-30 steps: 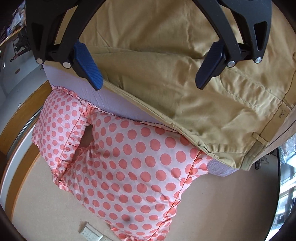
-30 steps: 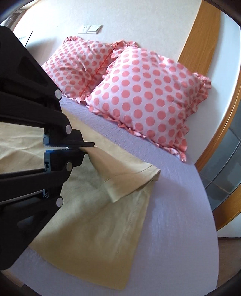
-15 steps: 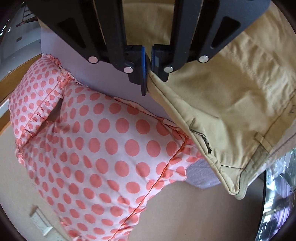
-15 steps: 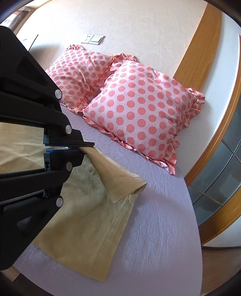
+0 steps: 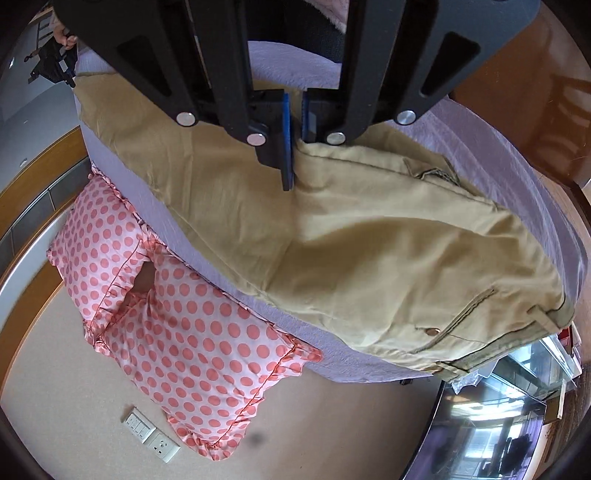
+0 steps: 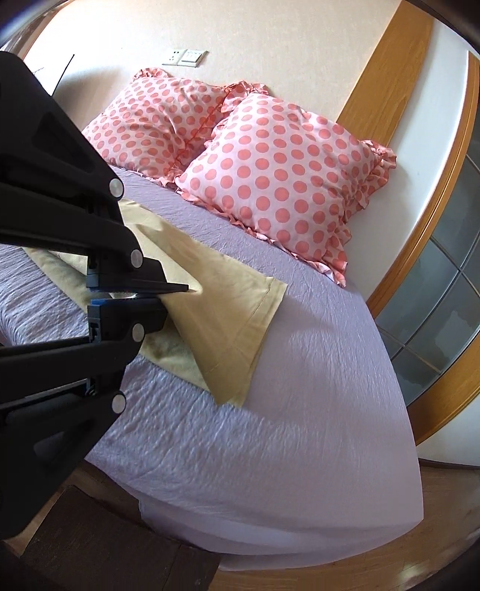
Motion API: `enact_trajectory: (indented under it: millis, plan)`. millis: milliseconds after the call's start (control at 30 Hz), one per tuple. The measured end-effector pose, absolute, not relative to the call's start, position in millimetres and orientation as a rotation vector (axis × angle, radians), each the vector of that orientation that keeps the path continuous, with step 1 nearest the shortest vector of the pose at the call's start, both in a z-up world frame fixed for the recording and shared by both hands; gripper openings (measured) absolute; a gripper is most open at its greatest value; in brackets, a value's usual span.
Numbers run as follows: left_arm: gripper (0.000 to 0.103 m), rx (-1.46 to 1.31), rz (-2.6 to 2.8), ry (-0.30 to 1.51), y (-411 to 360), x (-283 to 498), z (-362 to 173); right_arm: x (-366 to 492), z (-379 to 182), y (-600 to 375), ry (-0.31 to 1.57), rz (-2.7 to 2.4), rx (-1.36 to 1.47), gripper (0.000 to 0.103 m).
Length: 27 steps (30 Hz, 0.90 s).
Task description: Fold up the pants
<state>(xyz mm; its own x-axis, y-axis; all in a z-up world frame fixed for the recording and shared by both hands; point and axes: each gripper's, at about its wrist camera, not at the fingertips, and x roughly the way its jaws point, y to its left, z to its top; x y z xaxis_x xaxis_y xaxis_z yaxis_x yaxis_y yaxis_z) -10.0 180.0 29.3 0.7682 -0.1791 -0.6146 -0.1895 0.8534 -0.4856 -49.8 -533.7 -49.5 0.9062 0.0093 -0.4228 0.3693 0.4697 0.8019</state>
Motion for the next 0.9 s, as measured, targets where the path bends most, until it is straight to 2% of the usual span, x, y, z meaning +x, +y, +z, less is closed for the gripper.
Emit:
enact_trajectory:
  millis: [233, 267, 300, 367, 467, 567, 767, 800, 833, 900]
  plan:
    - [0.008, -0.551, -0.023, 0.708, 181.9, -12.9, 22.7, -58.5, -49.2, -529.5, 0.431, -0.317, 1.005, 0.003]
    - [0.011, -0.549, -0.035, 0.708, 181.7, -13.8, 22.6, -62.7, -46.5, -528.6, 0.428, -0.361, 0.985, 0.014]
    - [0.012, -0.547, -0.044, 0.703, 181.6, -15.3, 22.7, -67.4, -43.8, -528.4, 0.419, -0.408, 0.963, 0.038]
    - [0.02, -0.545, -0.053, 0.686, 182.8, -21.1, 23.1, -74.4, -40.9, -529.0, 0.388, -0.465, 0.932, 0.066]
    - [0.026, -0.55, -0.062, 0.65, 187.4, -31.3, 24.4, -72.9, -43.7, -530.1, 0.385, -0.474, 0.9, 0.065]
    - [0.027, -0.58, -0.075, 0.628, 194.8, -39.7, 21.4, -62.1, -49.4, -523.4, 0.391, -0.417, 0.875, 0.047]
    - [0.034, -0.639, -0.086, 0.605, 208.2, -52.9, 12.7, -49.0, -56.0, -502.5, 0.349, -0.36, 0.782, 0.027]
    - [0.034, -0.65, -0.088, 0.596, 210.9, -55.0, 12.0, -47.4, -55.0, -498.2, 0.343, -0.389, 0.725, 0.021]
    - [0.037, -0.659, -0.094, 0.587, 213.4, -56.7, 11.5, -44.3, -54.5, -495.7, 0.327, -0.341, 0.676, 0.004]
    - [0.04, -0.67, -0.099, 0.576, 219.2, -59.5, 10.0, -38.2, -46.5, -489.2, 0.299, -0.312, 0.603, 0.004]
